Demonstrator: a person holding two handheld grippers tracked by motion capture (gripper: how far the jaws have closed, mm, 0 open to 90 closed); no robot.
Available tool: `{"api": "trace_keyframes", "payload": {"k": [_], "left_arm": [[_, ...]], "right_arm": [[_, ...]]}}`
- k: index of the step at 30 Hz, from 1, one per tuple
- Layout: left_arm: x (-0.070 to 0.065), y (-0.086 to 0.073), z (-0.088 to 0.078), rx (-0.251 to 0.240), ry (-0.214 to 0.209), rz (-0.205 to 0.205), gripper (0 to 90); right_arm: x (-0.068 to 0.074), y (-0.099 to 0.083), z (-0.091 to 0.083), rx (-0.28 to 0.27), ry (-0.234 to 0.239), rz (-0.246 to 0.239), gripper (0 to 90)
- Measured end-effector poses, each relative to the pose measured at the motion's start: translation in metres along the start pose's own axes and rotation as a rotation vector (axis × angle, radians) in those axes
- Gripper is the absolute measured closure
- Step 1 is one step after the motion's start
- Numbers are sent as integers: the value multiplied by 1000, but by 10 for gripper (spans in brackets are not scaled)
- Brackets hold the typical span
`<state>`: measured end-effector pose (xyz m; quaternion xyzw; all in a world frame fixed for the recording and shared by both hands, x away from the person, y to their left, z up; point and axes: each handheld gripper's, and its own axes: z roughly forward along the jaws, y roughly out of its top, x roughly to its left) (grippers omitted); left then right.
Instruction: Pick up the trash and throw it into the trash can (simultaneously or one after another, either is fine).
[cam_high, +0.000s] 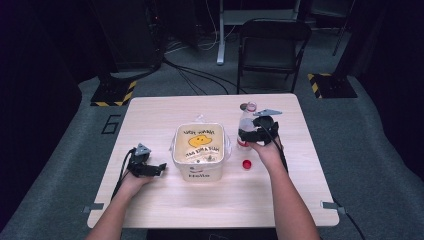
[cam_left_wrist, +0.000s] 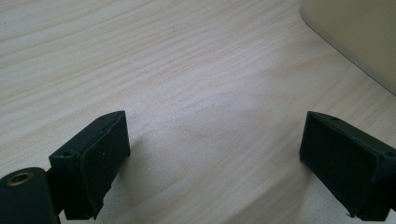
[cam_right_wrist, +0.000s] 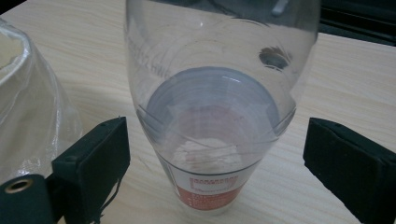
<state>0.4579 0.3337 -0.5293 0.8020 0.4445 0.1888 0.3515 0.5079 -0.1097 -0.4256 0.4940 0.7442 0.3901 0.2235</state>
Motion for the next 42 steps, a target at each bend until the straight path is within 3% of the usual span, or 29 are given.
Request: {"api": "trace_keyframes", "payload": {"k": [9,15,18,24,32,42], "left_arm": [[0,0,0,0,0,0,82],[0,0,0,0,0,1,82],[0,0,0,1,0,0,82],[0,0,0,-1,0,1,82],[0,0,0,0,-1,1,82],[0,0,0,0,0,1,82]], "right_arm": [[2,4,3,-10,-12,-4,79],[6,10,6,-10,-31,-17,147],[6,11,7,4,-26,-25,241],[9,11,6,6,-41,-38,247],[8,14,-7,-31,-27,-40,250],[7,19,-24,-38,-5,-49,250]]}}
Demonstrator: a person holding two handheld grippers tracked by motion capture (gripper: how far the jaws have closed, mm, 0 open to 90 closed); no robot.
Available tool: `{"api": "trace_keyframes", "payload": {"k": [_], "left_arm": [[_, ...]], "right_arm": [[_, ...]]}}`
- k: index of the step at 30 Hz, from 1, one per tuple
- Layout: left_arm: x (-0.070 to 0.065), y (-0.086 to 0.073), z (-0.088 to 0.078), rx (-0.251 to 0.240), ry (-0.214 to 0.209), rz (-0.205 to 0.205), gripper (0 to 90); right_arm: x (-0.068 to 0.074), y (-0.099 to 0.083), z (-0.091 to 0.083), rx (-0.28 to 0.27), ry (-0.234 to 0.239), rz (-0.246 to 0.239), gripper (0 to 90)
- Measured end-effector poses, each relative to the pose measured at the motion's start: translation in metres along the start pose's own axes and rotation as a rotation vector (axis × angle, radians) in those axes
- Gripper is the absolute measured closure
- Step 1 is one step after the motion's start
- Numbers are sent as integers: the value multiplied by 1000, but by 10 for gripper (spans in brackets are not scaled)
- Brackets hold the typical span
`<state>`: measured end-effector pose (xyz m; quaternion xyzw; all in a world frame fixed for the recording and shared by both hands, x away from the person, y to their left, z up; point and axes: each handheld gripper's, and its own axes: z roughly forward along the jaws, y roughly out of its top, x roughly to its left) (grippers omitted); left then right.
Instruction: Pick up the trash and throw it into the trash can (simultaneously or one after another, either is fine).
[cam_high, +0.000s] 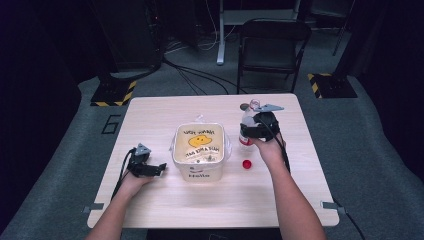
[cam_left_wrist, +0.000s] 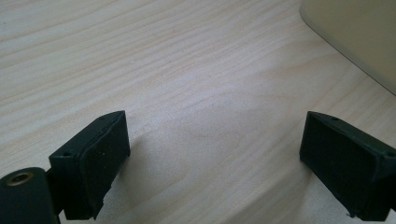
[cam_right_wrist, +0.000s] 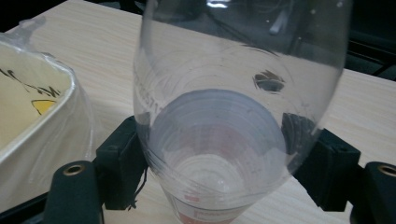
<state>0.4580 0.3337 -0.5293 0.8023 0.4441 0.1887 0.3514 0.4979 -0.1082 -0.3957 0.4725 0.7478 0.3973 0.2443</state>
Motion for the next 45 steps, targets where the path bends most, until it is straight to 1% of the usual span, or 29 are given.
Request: {"api": "trace_keyframes", "payload": {"k": [8,13,17,25,34,45], "left_arm": [[0,0,0,-5,1,-1,82],[0,0,0,0,0,0,82],[0,0,0,-5,1,-1,82],[0,0,0,-4,1,-1,82],[0,0,0,-5,1,-1,82],[0,0,0,-4,1,0,82]], "right_arm": [[3,10,-16,-24,16,-15,250],[4,16,-24,-30,24,-14,250],[5,21,-31,-35,28,-30,250],[13,33,-47,-54,40,-46,250],[21,45,-57,-63,49,-78,251],[29,61,-71,-89,71,-99,251]]}}
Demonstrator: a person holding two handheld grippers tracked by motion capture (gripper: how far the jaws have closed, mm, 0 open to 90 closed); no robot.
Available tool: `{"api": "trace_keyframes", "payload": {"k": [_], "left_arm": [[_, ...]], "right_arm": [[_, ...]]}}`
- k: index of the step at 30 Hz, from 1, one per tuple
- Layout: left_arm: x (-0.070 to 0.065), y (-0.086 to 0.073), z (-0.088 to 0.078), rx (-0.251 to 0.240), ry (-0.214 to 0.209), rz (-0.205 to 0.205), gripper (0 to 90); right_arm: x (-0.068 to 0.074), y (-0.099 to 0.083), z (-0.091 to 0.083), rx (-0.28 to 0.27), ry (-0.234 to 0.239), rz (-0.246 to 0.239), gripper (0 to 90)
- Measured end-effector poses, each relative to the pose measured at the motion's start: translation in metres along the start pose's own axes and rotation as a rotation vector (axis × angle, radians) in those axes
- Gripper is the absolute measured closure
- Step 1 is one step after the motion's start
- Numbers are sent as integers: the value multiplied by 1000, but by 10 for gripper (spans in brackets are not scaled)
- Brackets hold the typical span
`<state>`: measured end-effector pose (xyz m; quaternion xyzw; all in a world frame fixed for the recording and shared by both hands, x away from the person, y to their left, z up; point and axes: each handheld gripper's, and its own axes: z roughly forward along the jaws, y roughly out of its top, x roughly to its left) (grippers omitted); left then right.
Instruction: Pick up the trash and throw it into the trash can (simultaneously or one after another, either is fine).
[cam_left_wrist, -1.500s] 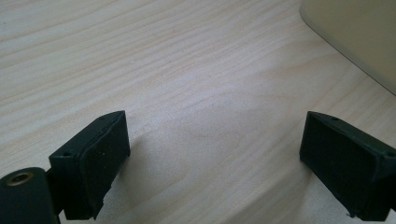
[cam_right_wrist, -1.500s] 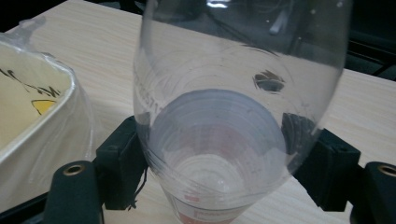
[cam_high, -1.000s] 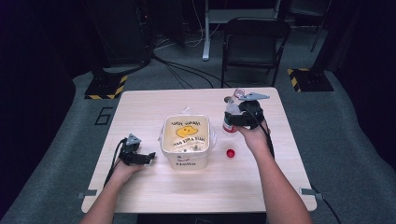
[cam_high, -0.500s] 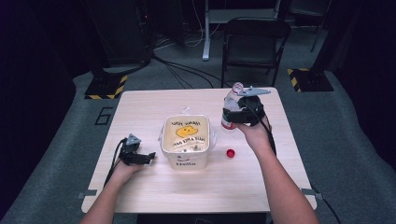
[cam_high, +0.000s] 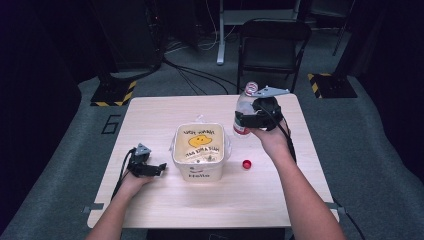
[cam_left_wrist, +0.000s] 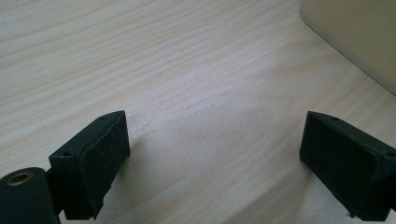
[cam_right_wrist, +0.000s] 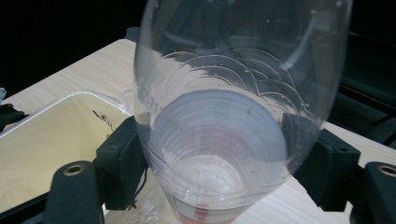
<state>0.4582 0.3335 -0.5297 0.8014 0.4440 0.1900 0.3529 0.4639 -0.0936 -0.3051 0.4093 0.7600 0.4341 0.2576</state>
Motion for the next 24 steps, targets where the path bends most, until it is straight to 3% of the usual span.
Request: {"api": "trace_keyframes", "payload": {"k": [11,24], "left_arm": [[0,0,0,0,0,0,82],[0,0,0,-1,-2,-5,82]], "right_arm": [[5,12,-8,-17,21,-9,251],[21,27,-14,-45,63,-55,251]]}}
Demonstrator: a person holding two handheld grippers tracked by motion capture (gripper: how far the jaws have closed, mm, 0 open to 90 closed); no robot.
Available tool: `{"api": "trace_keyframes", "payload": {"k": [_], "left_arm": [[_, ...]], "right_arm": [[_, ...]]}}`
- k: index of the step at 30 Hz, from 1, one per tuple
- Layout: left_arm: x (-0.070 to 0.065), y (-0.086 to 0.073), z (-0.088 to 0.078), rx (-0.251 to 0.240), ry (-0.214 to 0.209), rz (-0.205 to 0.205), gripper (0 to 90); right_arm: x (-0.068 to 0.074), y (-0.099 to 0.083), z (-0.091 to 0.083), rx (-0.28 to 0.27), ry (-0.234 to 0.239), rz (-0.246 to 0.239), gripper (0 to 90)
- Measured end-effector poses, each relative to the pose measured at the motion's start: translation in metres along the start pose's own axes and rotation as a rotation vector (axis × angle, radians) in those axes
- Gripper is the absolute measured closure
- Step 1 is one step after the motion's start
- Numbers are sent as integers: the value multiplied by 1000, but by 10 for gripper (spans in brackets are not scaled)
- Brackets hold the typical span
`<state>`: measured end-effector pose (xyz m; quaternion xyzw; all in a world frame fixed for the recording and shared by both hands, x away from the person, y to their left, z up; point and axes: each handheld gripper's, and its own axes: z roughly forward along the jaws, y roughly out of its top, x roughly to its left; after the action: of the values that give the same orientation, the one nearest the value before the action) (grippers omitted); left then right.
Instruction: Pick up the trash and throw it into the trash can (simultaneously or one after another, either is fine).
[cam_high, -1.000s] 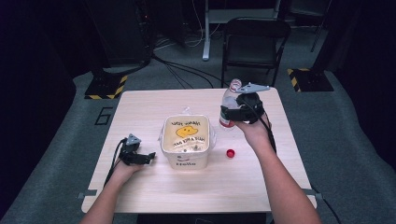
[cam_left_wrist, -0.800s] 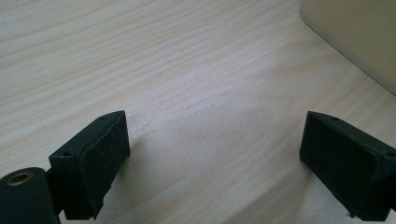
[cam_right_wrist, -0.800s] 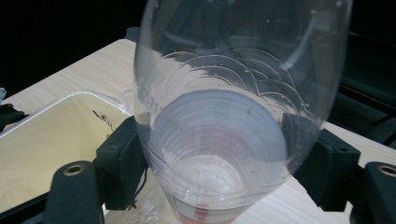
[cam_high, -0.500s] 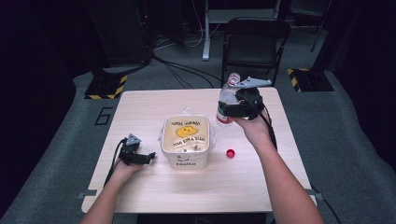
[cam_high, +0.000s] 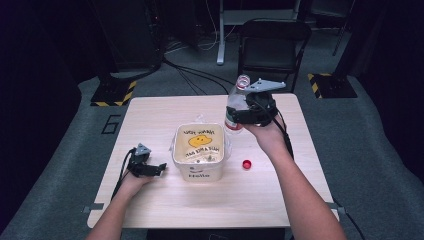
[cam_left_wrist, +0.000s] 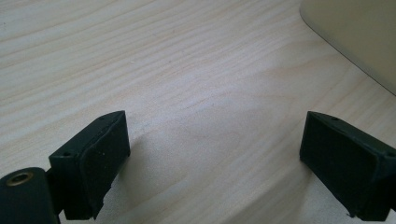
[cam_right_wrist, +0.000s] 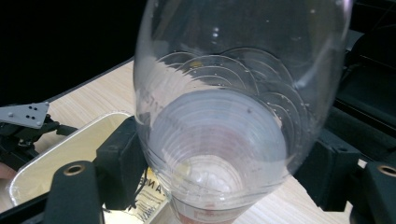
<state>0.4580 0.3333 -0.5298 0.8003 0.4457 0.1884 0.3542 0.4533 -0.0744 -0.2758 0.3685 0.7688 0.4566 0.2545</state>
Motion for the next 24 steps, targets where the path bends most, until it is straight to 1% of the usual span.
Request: {"api": "trace_keyframes", "payload": {"k": [1,2,3,6,13,18,24], "left_arm": [[0,0,0,0,0,1,82],[0,0,0,0,0,1,82],[0,0,0,0,0,0,82],[0,0,0,0,0,1,82],[0,0,0,0,2,5,82],[0,0,0,0,2,5,82],[0,0,0,0,2,5,82]], "right_arm": [[1,1,0,7,2,6,251],[2,2,0,1,5,6,251],[3,3,0,1,9,-4,251],[7,6,-1,-11,23,-9,251],[23,15,-3,-34,67,-38,251],[36,19,1,-34,99,-72,251],[44,21,9,-38,125,-82,251]]}}
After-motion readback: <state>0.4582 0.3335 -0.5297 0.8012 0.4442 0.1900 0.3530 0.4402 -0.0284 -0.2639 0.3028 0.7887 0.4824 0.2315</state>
